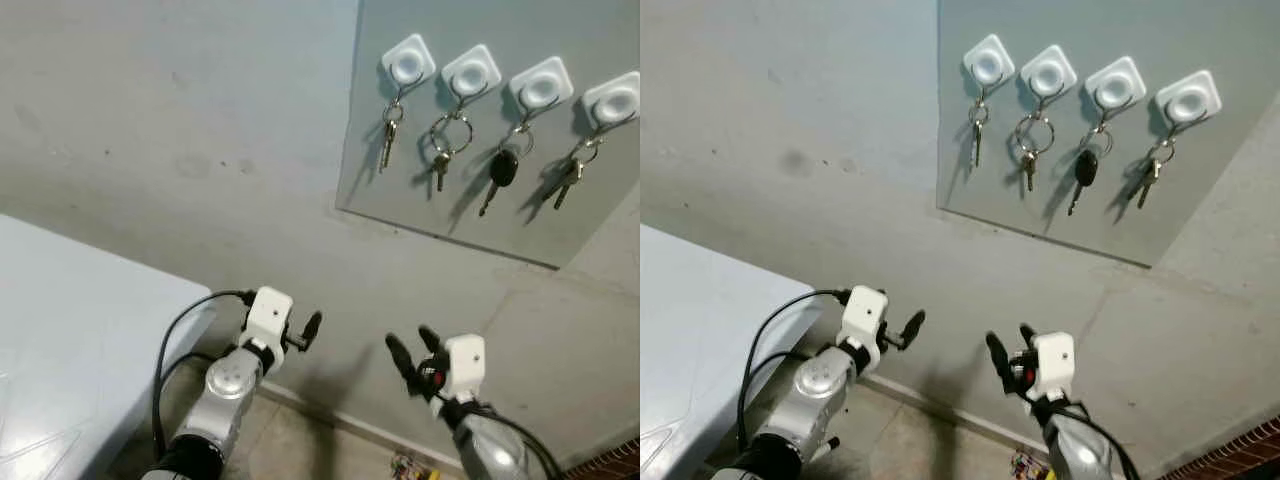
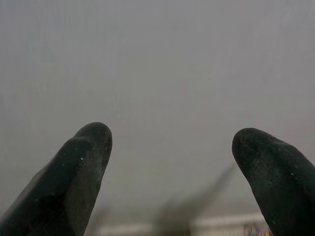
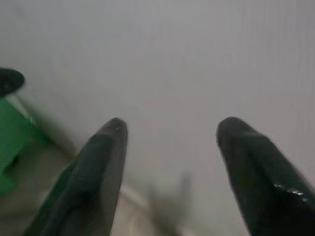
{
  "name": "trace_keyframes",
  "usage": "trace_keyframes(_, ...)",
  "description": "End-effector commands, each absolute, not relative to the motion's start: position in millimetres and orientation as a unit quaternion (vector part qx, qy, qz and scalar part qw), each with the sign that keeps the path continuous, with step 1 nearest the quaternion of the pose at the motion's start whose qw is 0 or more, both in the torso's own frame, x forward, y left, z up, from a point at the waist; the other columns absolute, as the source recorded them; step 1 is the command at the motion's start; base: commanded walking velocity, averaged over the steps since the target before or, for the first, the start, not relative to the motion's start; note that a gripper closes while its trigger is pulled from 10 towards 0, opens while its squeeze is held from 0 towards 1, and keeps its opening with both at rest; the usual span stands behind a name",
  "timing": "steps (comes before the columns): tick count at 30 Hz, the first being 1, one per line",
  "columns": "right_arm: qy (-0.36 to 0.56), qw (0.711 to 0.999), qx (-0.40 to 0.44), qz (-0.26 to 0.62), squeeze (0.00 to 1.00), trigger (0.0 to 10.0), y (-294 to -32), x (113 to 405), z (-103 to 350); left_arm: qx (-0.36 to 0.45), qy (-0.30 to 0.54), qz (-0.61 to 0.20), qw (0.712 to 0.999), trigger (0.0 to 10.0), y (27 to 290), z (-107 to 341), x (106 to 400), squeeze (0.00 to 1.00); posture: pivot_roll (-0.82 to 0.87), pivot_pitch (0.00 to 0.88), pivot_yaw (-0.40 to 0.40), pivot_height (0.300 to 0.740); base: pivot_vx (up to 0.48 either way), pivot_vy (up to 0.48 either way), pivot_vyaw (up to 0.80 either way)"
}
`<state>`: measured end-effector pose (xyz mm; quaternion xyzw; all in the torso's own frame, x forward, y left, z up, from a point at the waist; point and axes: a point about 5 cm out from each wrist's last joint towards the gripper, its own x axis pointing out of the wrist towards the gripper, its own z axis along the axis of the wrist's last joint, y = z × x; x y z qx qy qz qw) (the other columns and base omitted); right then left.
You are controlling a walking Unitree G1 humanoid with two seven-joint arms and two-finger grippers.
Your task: Hang keys on a hook
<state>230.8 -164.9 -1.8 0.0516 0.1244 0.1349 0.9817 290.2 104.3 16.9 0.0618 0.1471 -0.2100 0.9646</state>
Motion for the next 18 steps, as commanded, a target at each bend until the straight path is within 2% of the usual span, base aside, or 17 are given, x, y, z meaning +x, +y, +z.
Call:
trace_keyframes(1, 0.150, 0.981, 0.046, 0.112, 0.00, 10.0, -171, 226, -14, 0.072, 0.168, -0.199, 0.963, 10.0, 111, 7, 287, 0.00, -0.07, 0.013, 0.000, 0.711, 0.000, 0.000, 0.00)
trace_keyframes(7, 0.231, 0.968, 0.045, 0.084, 0.00, 10.0, -174, 209, -43, 0.093, 0.242, -0.193, 0.946, 10.0, 120, -20, 268, 0.00, -0.08, 0.008, 0.007, 0.711, 0.000, 0.000, 0.00)
trace_keyframes(11, 0.247, 0.965, 0.043, 0.078, 0.00, 10.0, -176, 205, -48, 0.089, 0.257, -0.189, 0.943, 10.0, 122, -25, 264, 0.00, -0.08, 0.005, 0.008, 0.711, 0.000, 0.000, 0.00)
trace_keyframes(16, 0.314, 0.948, 0.043, 0.028, 0.00, 10.0, -187, 185, -68, 0.114, 0.301, -0.191, 0.927, 10.0, 128, -43, 246, 0.00, -0.09, 0.000, 0.013, 0.711, 0.000, 0.000, 0.00)
trace_keyframes(18, 0.343, 0.938, 0.043, 0.006, 0.00, 10.0, -192, 175, -75, 0.101, 0.328, -0.177, 0.922, 10.0, 131, -51, 237, 0.00, -0.09, 0.000, 0.013, 0.711, 0.000, 0.000, 0.00)
